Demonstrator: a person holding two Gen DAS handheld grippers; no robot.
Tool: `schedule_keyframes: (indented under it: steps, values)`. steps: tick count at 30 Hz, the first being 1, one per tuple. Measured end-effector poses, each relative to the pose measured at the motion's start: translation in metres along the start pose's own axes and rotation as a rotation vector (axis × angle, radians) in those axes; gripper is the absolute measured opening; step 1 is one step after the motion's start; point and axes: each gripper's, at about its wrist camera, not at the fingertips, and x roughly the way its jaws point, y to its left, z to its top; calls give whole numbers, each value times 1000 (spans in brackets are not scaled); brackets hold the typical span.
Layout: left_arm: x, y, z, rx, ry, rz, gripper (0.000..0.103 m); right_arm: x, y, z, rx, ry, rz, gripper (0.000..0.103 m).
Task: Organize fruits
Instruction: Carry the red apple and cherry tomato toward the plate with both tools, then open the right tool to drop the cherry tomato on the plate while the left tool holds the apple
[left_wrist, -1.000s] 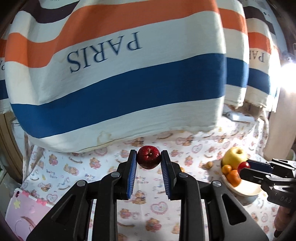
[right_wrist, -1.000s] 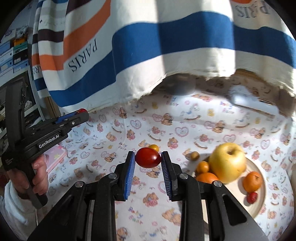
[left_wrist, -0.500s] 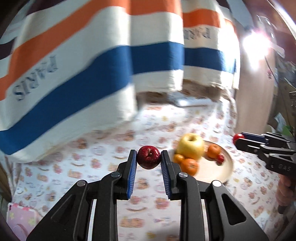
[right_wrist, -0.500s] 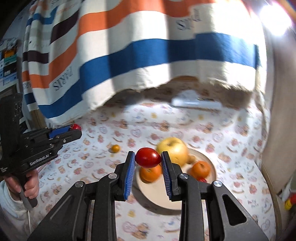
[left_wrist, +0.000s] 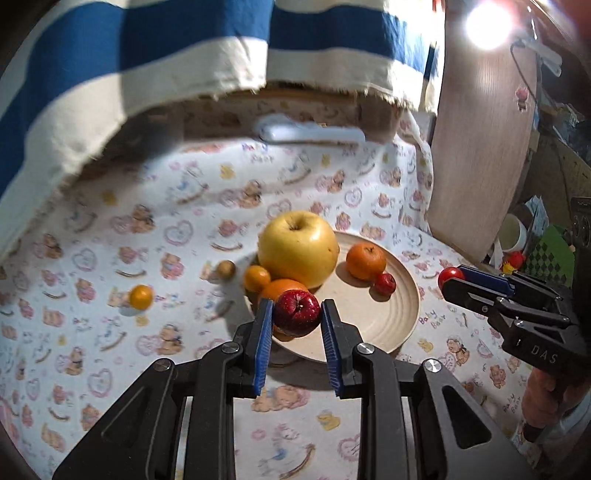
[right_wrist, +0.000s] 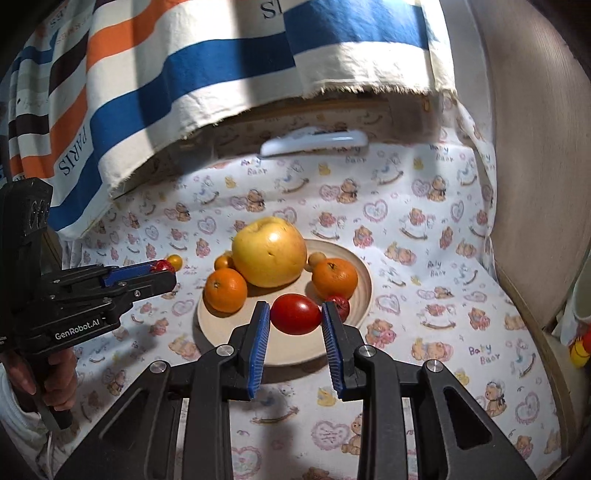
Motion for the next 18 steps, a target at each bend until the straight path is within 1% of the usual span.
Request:
schedule_keyframes:
  steps: [3, 6, 9, 13, 18]
  values:
    - [13, -4, -3, 1, 29, -6, 25, 8, -2, -3, 15, 24, 22, 30]
    - [23, -6, -7, 8, 52, -8, 25, 17, 2, -7, -2, 51, 32, 30]
    - [29, -4, -12, -2, 57, 4, 25, 25, 4, -12, -18, 82, 33, 30]
    - [38, 5, -17, -44, 70, -5, 25, 31, 7, -16, -36, 103, 32, 30]
    - [41, 4, -20, -31, 76, -9, 25, 37, 8, -20, -43, 126, 22, 30]
